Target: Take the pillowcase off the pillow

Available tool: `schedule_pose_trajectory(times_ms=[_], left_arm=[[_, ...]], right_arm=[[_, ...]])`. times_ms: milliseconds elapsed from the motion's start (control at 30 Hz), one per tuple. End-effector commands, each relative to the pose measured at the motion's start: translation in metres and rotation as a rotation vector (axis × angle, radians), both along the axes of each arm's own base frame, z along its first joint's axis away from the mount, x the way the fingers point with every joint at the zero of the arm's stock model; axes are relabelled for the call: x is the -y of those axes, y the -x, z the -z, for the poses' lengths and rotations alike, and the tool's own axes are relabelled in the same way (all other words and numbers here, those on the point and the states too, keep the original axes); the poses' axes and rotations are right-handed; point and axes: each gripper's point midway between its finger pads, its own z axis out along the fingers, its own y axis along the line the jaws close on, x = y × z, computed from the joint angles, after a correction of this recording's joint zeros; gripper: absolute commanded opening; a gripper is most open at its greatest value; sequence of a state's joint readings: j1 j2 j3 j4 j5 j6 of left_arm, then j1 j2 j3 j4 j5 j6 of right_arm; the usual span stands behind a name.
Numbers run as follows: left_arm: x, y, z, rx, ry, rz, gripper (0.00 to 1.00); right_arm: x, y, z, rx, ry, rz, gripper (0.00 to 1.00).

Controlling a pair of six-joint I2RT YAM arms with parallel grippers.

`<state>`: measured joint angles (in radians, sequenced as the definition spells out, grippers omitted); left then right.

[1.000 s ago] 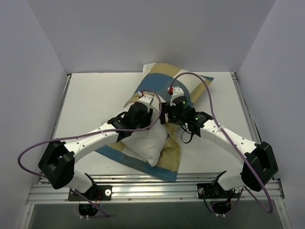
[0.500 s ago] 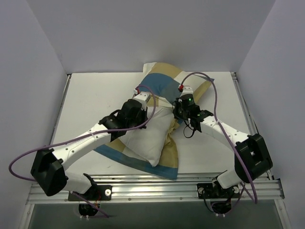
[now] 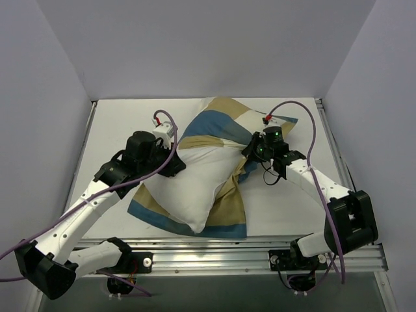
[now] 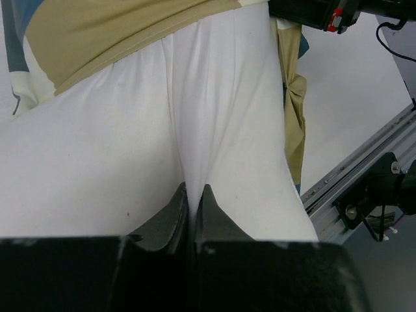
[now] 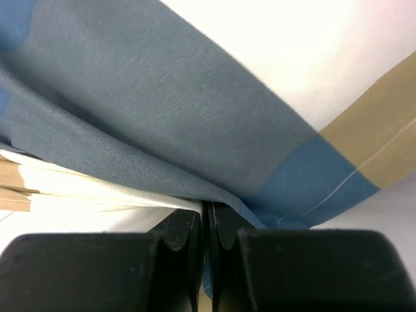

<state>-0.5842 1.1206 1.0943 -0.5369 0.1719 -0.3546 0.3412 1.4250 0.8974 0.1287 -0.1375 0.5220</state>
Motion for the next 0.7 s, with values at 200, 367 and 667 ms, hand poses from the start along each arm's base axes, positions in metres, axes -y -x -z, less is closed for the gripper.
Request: schedule_pose_trajectory(times_ms=[200,367,667], left_arm=[[-0.036,0.052,0.037,-0.155,-0.009,-0.023,0.02],[-0.018,0.05,0.032,-0.14,0.04,0.002,0.63],[-0.03,-0.002,-0.015,-0.064,-0.021,-0.128,0.94]], right_arm=[[0.078,0.021,-0.002,0.045,0.154,0.213,0.0],[0.024,0.058,-0.013,0.081,0.145,0.023,0.08],[0.014,0.081,-0.004,0.085,0.167,-0.05,0.17]])
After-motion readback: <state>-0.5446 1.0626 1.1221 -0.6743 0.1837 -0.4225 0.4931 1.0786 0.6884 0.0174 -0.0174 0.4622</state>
